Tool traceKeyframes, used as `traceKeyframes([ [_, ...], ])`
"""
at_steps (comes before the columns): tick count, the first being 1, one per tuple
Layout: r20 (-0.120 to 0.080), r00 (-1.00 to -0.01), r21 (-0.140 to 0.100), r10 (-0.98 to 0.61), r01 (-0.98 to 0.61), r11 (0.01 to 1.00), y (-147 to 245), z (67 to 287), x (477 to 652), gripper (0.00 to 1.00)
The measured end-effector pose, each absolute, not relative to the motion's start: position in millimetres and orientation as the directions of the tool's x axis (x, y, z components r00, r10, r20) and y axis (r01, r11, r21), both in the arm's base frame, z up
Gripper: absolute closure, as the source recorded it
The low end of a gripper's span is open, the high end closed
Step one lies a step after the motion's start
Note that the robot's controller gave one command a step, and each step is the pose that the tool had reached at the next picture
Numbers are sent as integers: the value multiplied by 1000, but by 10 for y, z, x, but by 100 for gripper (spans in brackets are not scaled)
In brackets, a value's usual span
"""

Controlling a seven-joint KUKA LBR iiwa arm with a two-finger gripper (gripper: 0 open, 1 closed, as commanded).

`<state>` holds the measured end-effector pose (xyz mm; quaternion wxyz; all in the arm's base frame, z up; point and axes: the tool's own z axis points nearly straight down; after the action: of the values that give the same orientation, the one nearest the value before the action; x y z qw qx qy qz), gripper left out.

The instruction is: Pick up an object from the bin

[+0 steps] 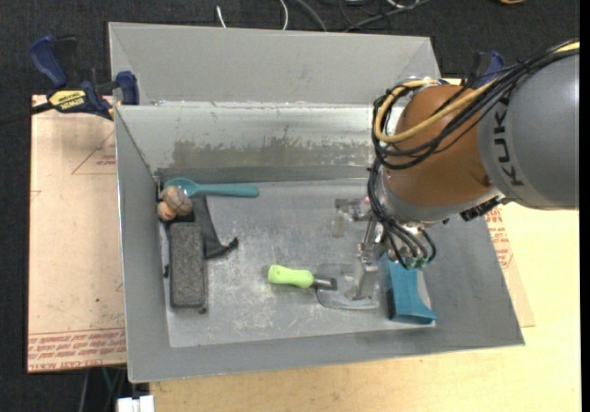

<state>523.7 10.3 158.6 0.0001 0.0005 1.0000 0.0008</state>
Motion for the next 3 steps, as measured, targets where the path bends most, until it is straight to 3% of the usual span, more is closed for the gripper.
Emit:
traceKeyframes([
  [1, -1, -1000, 2, 1, 1, 1000, 105, 1583, 5237, 0],
  [2, -5, -999, 3, 33, 33, 999, 514, 892, 5132, 0],
  [3, -1, -1000, 1, 26, 26, 1000, 745, 698, 4965, 0],
])
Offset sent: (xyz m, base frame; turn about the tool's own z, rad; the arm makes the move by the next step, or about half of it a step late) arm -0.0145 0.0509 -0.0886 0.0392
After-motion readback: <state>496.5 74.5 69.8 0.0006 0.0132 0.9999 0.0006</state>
